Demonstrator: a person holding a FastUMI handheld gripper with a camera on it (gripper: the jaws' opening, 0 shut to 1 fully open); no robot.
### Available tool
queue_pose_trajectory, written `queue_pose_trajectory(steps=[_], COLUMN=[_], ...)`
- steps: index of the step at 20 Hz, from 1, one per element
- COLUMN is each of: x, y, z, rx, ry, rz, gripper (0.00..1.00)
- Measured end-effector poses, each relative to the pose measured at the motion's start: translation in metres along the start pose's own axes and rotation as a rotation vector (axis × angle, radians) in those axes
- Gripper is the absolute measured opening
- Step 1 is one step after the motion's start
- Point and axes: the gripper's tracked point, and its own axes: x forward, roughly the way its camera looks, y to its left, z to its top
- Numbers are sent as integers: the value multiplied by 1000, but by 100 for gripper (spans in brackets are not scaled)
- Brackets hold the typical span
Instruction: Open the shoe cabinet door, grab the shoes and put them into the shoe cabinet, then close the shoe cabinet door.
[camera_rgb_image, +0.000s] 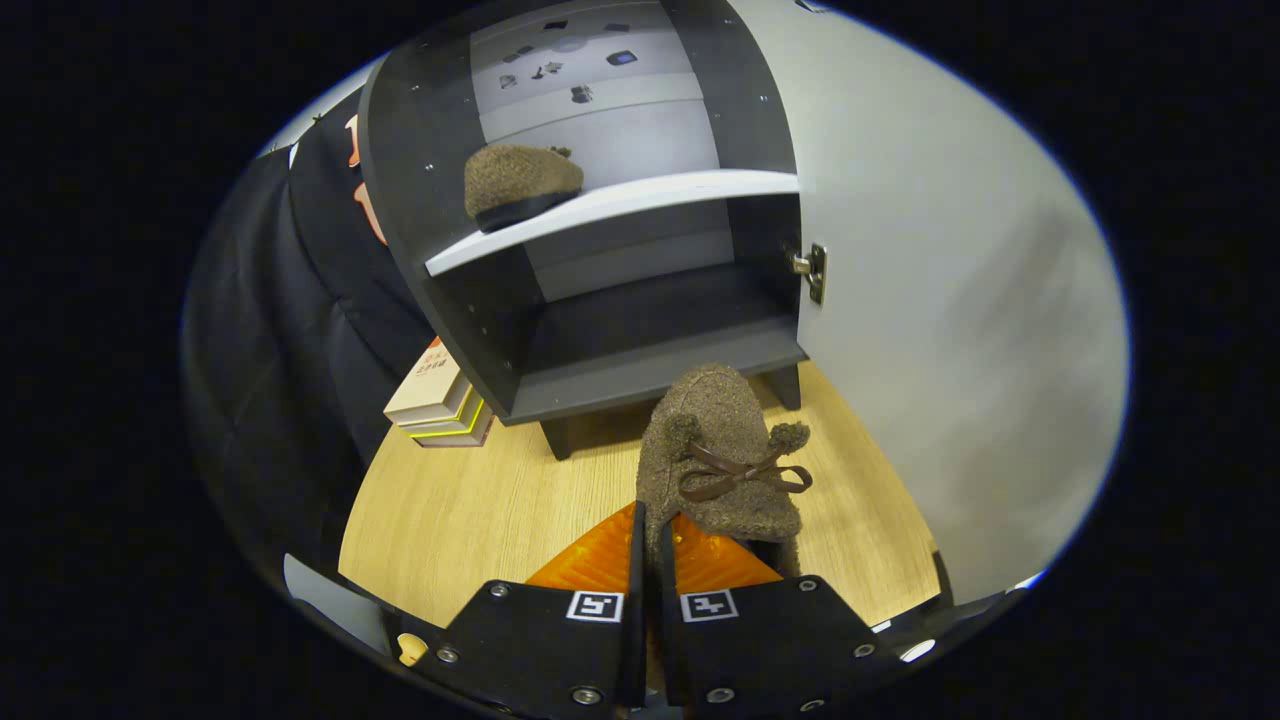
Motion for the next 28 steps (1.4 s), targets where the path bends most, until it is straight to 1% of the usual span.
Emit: queue_pose_trajectory(steps=[3,7,11,14,20,25,28], x=[-13,-17,-17,-8,22,72,102], y=[15,21,24,28,35,32,27], z=[47,106,157,192,251,291,302], rx=[9,-49,-104,-143,-174,-200,-216], ry=[-71,-160,-201,-225,-242,-211,-164], rz=[29,17,13,14,29,25,19], gripper=[7,7,7,7,7,7,7])
